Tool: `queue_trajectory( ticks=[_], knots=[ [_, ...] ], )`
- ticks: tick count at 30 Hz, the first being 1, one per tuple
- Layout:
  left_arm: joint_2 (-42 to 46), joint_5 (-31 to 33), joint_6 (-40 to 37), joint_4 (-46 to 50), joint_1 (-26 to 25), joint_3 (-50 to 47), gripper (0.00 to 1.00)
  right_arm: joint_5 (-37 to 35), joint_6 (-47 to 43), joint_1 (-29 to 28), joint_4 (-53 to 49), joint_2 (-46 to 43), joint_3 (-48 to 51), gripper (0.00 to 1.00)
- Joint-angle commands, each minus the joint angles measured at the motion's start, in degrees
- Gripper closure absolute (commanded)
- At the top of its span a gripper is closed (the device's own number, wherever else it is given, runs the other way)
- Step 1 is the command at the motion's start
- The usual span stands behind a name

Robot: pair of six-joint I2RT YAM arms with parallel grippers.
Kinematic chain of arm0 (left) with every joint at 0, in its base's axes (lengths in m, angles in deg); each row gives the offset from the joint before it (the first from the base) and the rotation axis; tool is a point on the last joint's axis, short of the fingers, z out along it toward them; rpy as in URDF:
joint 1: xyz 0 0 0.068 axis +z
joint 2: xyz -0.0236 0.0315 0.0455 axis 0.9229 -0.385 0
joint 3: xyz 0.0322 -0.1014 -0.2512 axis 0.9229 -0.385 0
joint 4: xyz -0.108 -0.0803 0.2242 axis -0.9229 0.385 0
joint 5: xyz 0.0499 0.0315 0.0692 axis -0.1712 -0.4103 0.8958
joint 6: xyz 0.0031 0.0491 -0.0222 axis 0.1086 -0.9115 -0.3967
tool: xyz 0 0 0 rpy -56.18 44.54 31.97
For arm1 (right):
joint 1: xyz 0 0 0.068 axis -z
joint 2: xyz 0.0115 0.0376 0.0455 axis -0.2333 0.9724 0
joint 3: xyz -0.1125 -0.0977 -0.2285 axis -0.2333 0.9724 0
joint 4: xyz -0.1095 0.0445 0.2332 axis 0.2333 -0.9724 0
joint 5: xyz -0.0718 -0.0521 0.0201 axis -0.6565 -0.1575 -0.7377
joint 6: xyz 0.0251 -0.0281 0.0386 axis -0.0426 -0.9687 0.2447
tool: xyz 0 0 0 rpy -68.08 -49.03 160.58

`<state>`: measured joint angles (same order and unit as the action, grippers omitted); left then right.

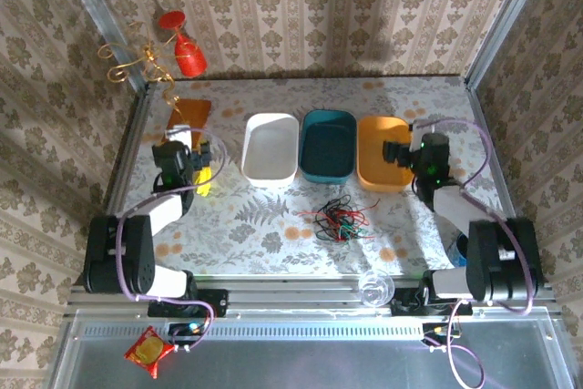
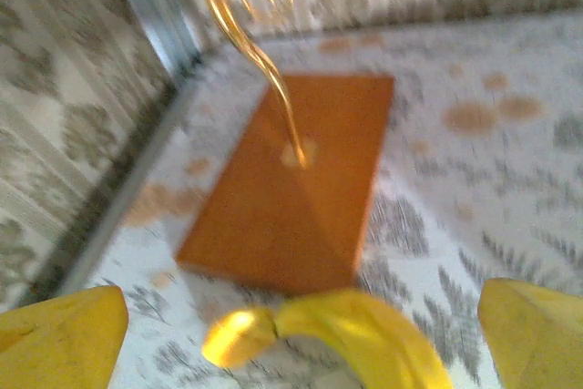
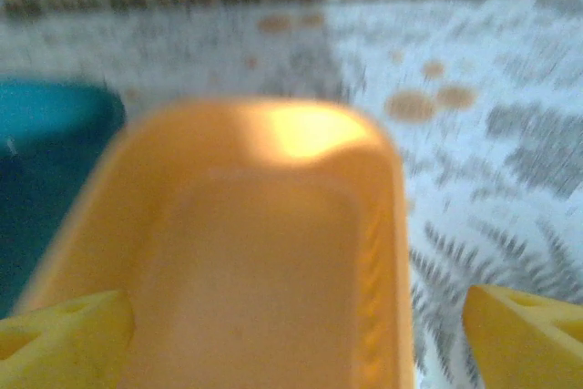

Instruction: Untangle the cables

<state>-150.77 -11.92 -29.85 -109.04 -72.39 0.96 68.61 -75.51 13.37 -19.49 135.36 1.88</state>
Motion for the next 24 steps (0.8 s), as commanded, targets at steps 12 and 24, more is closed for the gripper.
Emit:
queue_trajectory(
  ticks=[12, 24],
  knots=[
    [-0.77, -11.20, 10.92, 21.96, -38.94, 10.92, 0.00, -6.54, 19.79, -27.66, -52.90, -13.01, -10.92, 0.26],
    [-15.98, -23.08, 1.91, 24.58, -50.27, 21.73, 0.00, -1.32, 26.49, -31.87, -50.84, -8.20, -1.42, 0.50]
  ],
)
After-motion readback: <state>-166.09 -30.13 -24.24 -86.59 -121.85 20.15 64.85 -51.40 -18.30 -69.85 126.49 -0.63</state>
